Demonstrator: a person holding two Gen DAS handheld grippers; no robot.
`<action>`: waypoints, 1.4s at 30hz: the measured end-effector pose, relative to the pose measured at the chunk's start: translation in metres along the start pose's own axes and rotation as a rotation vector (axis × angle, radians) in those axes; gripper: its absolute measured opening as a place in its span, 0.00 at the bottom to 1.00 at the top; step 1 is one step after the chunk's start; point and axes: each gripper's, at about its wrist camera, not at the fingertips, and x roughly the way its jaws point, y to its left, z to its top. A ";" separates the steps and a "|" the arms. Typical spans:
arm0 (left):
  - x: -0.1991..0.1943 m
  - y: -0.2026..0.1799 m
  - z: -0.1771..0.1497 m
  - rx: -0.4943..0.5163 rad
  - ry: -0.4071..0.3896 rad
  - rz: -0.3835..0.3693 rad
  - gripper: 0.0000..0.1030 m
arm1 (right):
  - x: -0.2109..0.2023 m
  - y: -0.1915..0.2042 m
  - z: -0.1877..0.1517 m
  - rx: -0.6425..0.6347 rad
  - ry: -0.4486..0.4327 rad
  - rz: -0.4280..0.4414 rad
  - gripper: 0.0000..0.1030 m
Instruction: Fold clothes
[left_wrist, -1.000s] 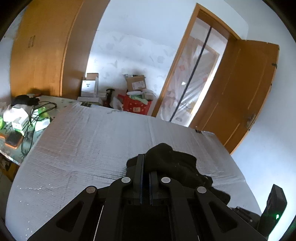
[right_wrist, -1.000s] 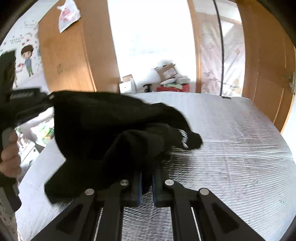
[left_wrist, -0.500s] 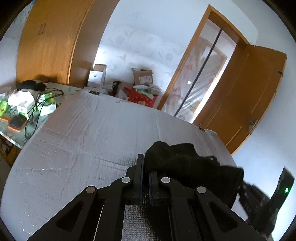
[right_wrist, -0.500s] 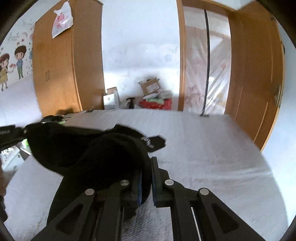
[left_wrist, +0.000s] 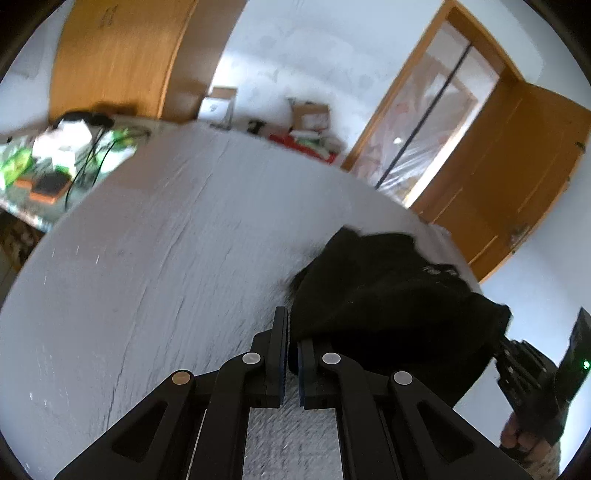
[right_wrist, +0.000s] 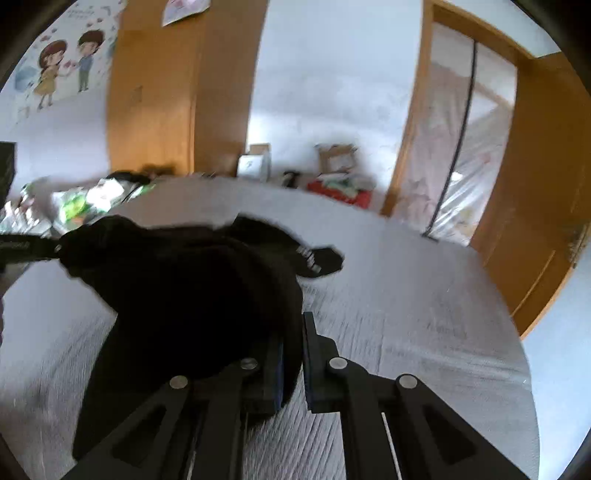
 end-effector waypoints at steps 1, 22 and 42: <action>0.003 0.002 -0.004 0.002 0.012 0.012 0.05 | 0.000 0.000 -0.004 -0.007 0.021 0.025 0.08; -0.046 -0.031 0.018 0.219 -0.119 -0.017 0.33 | -0.044 -0.020 0.021 0.095 -0.003 0.208 0.10; 0.028 -0.074 0.012 0.474 0.054 0.012 0.34 | 0.027 0.031 0.017 0.008 0.222 0.305 0.24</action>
